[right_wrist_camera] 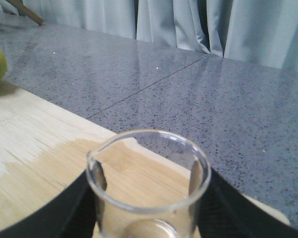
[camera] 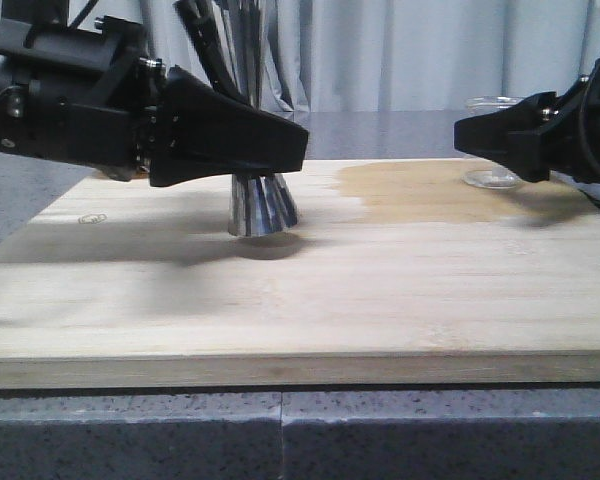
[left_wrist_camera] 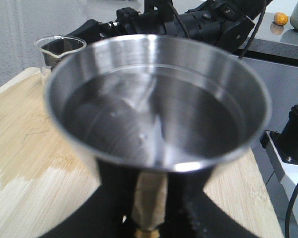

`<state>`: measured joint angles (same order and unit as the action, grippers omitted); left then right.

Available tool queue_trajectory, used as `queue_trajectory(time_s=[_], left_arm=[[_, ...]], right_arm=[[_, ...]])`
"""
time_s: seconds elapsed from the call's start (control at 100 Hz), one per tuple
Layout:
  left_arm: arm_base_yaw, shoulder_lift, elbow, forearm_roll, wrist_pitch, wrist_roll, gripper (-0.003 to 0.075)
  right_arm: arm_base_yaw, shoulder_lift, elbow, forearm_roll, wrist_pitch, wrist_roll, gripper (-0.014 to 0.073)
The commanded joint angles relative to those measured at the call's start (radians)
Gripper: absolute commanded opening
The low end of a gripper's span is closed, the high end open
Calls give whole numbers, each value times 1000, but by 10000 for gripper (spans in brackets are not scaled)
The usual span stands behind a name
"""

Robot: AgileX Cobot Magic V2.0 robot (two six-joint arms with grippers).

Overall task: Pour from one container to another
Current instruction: 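Set the empty beaker on the board and open the right gripper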

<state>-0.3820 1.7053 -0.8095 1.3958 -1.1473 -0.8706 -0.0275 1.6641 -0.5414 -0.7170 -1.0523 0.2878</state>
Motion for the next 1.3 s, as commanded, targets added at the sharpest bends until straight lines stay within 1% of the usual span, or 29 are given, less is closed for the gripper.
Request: queue_trajectory(time_s=[0.0,0.1,0.2,0.87,1.08,1.29], left_arm=[[-8,-48,-27,-28,-150,-10,-1],[-8,-48,-27,-28,-150,-10,-1],[-8,-48,-27,-28,-150,-10,-1],[-8,-48,-27,-28,-150,-10,-1],[-8,-48,-27,-28,-150,-10,-1],[-8,-48,-27,-28,-150,-10,-1]], right_arm=[[-6,-21,-17,21,-24,-8,416],[-6,-21,-17,30,-24,-8,473],[-6,-21,-17,34,-33,-8,493],[-6,-43,-17,37,-94,19,494],[-6,-73,-17,37,-96,19,547],[-6,-86,-17,37,-99,19,547]])
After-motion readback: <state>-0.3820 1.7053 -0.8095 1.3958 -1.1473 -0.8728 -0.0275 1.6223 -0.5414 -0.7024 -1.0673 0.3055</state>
